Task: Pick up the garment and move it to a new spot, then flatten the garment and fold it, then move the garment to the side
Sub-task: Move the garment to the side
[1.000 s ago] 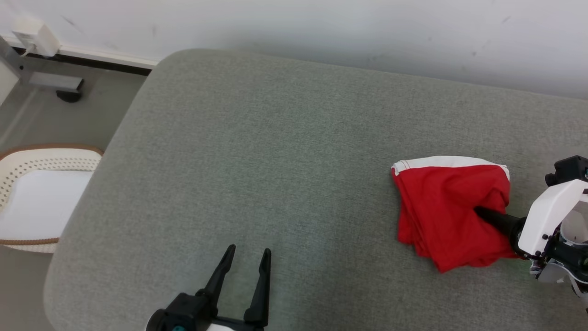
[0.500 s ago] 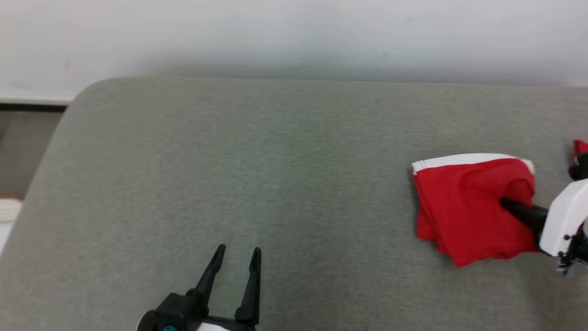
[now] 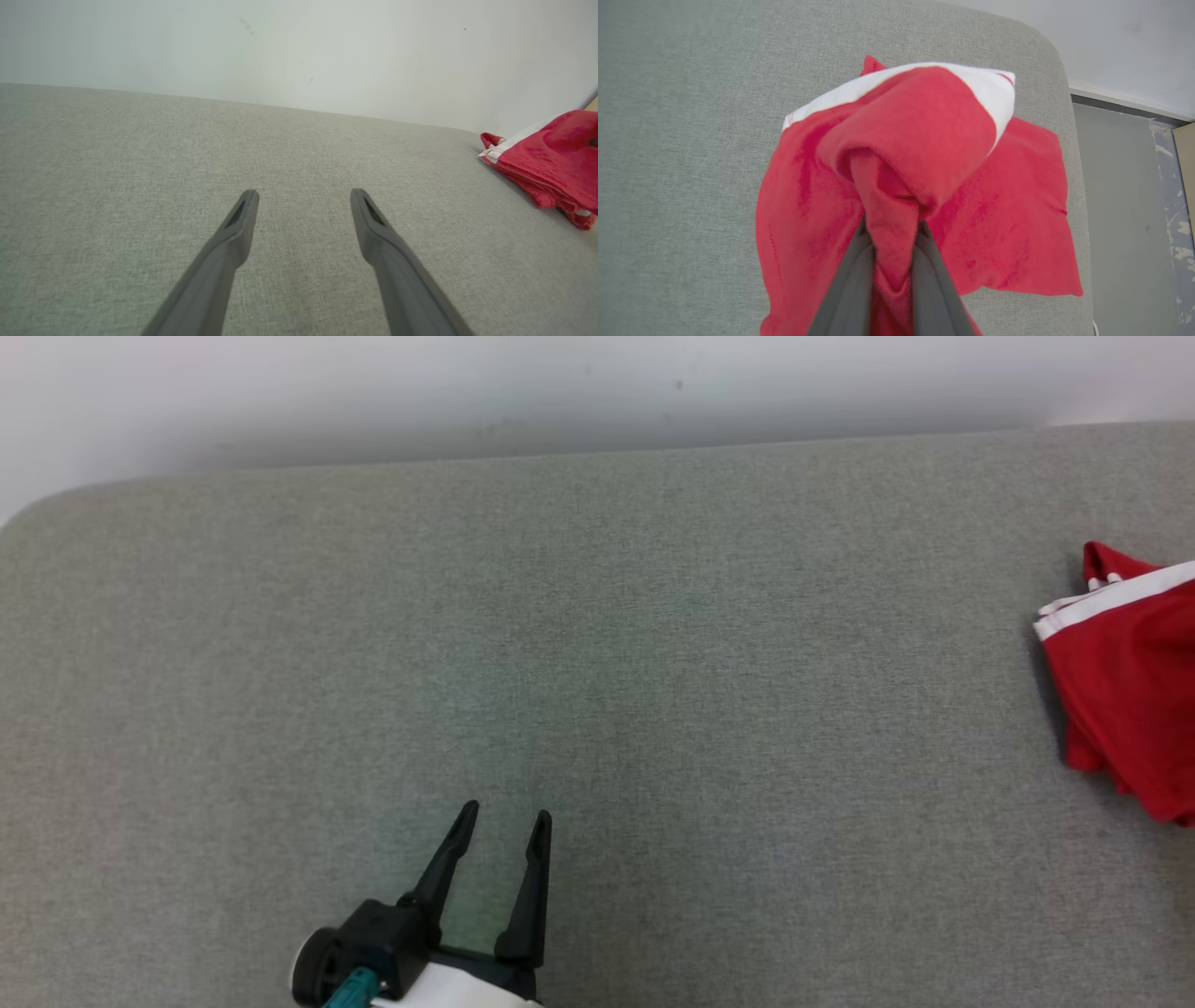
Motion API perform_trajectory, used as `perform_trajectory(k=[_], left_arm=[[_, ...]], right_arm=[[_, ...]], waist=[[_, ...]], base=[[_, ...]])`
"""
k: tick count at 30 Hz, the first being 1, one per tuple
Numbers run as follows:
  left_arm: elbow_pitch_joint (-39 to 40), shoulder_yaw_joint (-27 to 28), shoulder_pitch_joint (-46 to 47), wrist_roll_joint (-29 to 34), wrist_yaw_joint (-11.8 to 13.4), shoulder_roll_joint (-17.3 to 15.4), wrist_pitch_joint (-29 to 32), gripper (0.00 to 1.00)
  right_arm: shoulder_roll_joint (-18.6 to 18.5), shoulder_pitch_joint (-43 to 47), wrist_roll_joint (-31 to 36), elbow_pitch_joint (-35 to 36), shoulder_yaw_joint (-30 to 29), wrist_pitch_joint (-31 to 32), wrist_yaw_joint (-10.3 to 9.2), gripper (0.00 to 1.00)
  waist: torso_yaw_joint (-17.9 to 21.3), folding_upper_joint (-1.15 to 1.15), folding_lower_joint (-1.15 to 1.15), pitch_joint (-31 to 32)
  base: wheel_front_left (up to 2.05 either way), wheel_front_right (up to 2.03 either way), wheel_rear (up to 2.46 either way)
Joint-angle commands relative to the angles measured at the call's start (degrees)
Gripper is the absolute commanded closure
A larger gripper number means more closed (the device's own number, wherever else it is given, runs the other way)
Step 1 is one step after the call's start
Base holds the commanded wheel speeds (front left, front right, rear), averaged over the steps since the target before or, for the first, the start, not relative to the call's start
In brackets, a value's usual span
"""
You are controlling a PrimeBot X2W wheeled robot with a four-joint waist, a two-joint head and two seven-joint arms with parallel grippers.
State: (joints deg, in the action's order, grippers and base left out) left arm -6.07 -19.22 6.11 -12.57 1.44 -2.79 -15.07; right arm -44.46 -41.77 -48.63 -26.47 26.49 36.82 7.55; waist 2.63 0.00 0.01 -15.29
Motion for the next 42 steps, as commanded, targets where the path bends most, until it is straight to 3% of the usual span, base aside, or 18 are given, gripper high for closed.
perform_trajectory(k=[1,6,15,17,18,24,29,36,42], left_arm=[[-0.09,0.08,0.68,-0.22,-0.18,-0.24,-0.1,0.0],[-0.22,0.25,0.24,-0.41,0.17,-0.23,-0.1,0.0],[-0.96,0.93,0.62,1.51,-0.79,-0.24,-0.1,0.0],[-1.09,1.3,0.88,1.96,-1.04,-0.24,-0.1,0.0],[-1.22,1.41,0.98,2.25,-1.3,-0.24,-0.1,0.0],[-1.85,2.27,0.79,2.98,-1.84,-0.24,-0.1,0.0],[-2.02,2.13,-0.47,2.5,-1.54,-0.24,-0.1,0.0],[-1.52,2.94,-3.08,1.28,-0.7,-0.23,-0.1,0.0],[-1.0,3.72,-5.3,0.83,-0.37,-0.23,-0.1,0.0]], right_arm=[[-0.64,-0.76,0.46,-0.39,0.06,0.11,-0.15,1.0],[-2.91,0.92,0.7,-3.39,-0.64,0.61,-0.15,1.0],[-0.01,4.21,1.81,-13.93,-5.87,-2.89,-0.15,1.0],[1.1,3.93,3.24,-16.98,-7.69,-5.8,-0.15,0.51],[1.81,3.74,4.39,-18.57,-8.31,-7.05,-0.15,0.0],[6.27,4.05,8.86,-25.07,-11.18,-12.49,-0.15,0.0],[7.79,6.15,9.13,-24.15,-12.18,-17.4,-0.15,0.0],[7.52,12.45,9.95,-15.89,-14.1,-25.59,-0.14,0.0],[9.57,20.91,13.91,-4.67,-18.12,-33.03,-0.14,0.0]], waist=[[-0.32,0.0,-0.01,-0.34],[-0.64,0.0,-0.01,-0.66],[0.29,0.0,-0.01,-1.49],[0.5,0.0,-0.01,-1.85],[0.55,0.0,-0.01,-1.98],[0.89,0.0,-0.01,-1.48],[1.0,0.0,-0.01,0.43],[1.29,0.0,-0.01,4.97],[0.89,0.0,-0.01,8.98]], base=[[0.0,0.0,0.0],[0.0,0.0,0.0],[0.0,0.0,0.0],[0.0,0.0,0.0],[0.0,0.0,0.0],[0.0,0.0,0.0],[0.0,0.0,0.0],[0.0,0.0,0.0],[0.0,0.0,0.0]])
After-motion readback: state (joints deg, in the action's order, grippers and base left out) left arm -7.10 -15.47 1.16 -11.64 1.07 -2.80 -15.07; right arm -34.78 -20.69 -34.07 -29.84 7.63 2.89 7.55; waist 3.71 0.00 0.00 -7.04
